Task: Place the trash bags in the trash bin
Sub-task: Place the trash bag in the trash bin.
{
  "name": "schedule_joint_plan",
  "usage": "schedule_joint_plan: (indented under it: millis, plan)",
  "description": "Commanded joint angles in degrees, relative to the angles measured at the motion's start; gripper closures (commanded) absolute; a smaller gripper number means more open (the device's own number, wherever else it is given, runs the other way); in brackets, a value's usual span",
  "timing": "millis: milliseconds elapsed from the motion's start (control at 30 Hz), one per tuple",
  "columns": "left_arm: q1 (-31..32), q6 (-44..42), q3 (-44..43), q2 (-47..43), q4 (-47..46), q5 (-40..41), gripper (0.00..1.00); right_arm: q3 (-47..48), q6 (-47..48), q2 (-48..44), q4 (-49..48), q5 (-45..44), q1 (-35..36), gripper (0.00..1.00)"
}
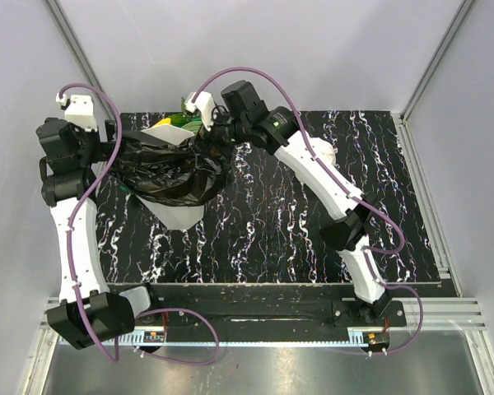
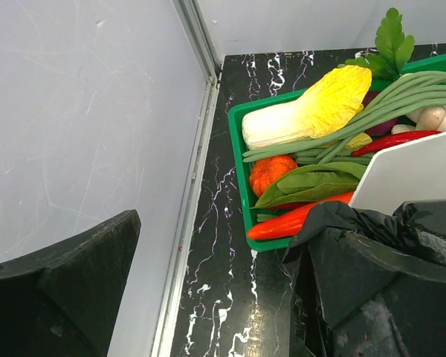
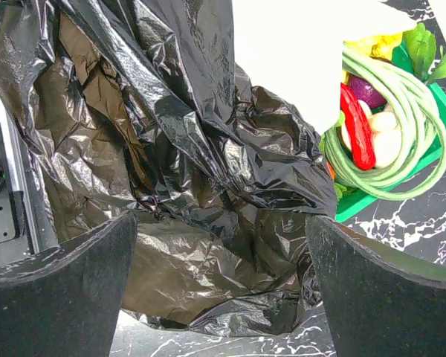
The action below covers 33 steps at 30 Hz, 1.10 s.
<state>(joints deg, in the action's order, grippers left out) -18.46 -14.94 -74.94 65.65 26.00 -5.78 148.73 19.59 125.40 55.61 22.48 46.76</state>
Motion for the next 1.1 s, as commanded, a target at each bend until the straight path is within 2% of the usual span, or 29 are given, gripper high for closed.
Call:
schedule_joint_plan:
  millis: [0, 233, 700, 1000, 1067]
  plan:
    - [-0.4, 1.0, -2.4, 0.2, -3.7, 1.1, 0.01, 2.8, -3.2, 1.1, -2.2, 1.9, -1.1, 0.01]
    - [-0.9, 2.8, -1.7, 1.0, -6.0, 2.4, 0.01, 5.0, -6.6, 3.3, -4.0, 2.0, -2.8, 0.00]
    - [-1.1, 5.0, -0.7, 3.6, -7.5, 7.0, 0.01, 6.6, -13.4, 5.0, -6.7, 8.5, -6.1, 0.00]
    - [-1.1, 4.0, 2.0, 4.6, -7.9, 6.0, 0.01, 8.0, -13.4, 7.5, -7.1, 10.3, -6.4, 0.00]
    - [-1.1, 3.8, 2.5, 4.5, -8.0, 6.0, 0.01, 7.9, -13.2, 7.7, -7.6, 10.4, -6.5, 0.07]
